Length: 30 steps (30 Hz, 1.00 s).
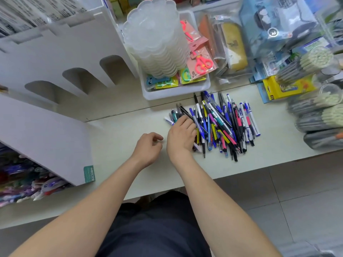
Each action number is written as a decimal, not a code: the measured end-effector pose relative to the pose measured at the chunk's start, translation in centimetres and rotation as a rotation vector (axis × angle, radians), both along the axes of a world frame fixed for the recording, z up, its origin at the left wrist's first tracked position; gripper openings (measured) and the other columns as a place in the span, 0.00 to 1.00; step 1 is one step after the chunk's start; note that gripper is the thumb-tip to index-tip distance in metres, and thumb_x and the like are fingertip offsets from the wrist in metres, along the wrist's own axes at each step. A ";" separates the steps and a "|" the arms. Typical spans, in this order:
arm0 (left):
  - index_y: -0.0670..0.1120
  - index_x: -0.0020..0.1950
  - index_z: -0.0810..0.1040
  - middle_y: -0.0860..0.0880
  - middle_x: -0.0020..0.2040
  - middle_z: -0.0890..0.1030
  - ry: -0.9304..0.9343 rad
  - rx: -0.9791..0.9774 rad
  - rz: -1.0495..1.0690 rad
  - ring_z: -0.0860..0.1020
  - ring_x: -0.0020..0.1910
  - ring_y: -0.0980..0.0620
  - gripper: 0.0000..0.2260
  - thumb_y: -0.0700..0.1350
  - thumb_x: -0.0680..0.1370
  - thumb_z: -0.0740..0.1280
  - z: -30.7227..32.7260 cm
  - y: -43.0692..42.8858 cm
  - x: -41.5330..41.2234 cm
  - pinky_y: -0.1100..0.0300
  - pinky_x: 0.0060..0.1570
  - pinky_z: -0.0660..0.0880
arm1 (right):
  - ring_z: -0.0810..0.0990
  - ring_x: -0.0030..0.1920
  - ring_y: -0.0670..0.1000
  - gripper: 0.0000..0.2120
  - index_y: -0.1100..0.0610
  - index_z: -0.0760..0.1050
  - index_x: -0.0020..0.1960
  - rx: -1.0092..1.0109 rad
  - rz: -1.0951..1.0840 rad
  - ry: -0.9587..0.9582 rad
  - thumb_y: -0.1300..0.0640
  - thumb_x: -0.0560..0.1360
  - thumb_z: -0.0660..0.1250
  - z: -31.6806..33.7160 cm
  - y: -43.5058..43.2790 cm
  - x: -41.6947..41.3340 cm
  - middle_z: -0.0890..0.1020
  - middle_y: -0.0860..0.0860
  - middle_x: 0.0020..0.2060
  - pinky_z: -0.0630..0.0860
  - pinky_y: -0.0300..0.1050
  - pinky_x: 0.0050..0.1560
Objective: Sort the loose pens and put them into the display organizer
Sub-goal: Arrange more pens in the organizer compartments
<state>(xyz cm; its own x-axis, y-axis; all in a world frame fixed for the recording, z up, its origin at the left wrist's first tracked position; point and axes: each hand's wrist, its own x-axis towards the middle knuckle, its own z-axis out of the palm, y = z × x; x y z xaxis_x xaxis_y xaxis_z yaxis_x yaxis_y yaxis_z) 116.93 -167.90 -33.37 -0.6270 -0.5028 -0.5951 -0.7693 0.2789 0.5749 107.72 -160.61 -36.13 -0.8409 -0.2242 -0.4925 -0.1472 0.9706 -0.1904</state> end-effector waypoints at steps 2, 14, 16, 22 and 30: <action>0.45 0.63 0.83 0.48 0.58 0.82 -0.009 0.021 0.032 0.80 0.51 0.51 0.14 0.38 0.80 0.64 -0.1 0.0 0.4 0.59 0.51 0.73 | 0.79 0.51 0.61 0.17 0.66 0.72 0.67 -0.017 0.071 0.088 0.61 0.81 0.55 -0.4 0.0 0.2 0.80 0.62 0.54 0.76 0.54 0.51; 0.51 0.60 0.77 0.46 0.56 0.83 -0.017 0.207 0.359 0.84 0.54 0.44 0.09 0.41 0.81 0.64 0.0 -0.8 2.7 0.53 0.49 0.77 | 0.81 0.34 0.56 0.08 0.57 0.75 0.45 -0.027 0.478 0.219 0.64 0.73 0.57 -1.6 1.4 2.4 0.79 0.54 0.36 0.75 0.46 0.32; 0.48 0.63 0.76 0.44 0.58 0.83 0.016 0.246 0.428 0.84 0.52 0.45 0.10 0.40 0.83 0.63 0.1 -0.7 2.6 0.51 0.51 0.78 | 0.81 0.34 0.56 0.08 0.57 0.75 0.45 -0.074 0.511 0.227 0.64 0.69 0.71 -1.3 2.4 2.0 0.80 0.55 0.37 0.74 0.45 0.30; 0.48 0.63 0.81 0.45 0.61 0.83 0.117 0.371 0.562 0.83 0.57 0.45 0.15 0.40 0.85 0.56 2.0 -0.4 1.5 0.48 0.59 0.81 | 0.77 0.39 0.55 0.10 0.59 0.74 0.56 -0.620 0.189 0.191 0.54 0.80 0.71 0.5 4.2 0.7 0.80 0.54 0.42 0.70 0.47 0.37; 0.43 0.64 0.81 0.40 0.63 0.84 -0.084 0.812 0.406 0.81 0.57 0.43 0.16 0.43 0.80 0.61 2.9 2.4 1.6 0.47 0.62 0.76 | 0.73 0.29 0.50 0.15 0.59 0.71 0.42 -1.129 -0.649 -0.146 0.53 0.78 0.74 6.1 2.7 -1.3 0.75 0.52 0.31 0.75 0.48 0.31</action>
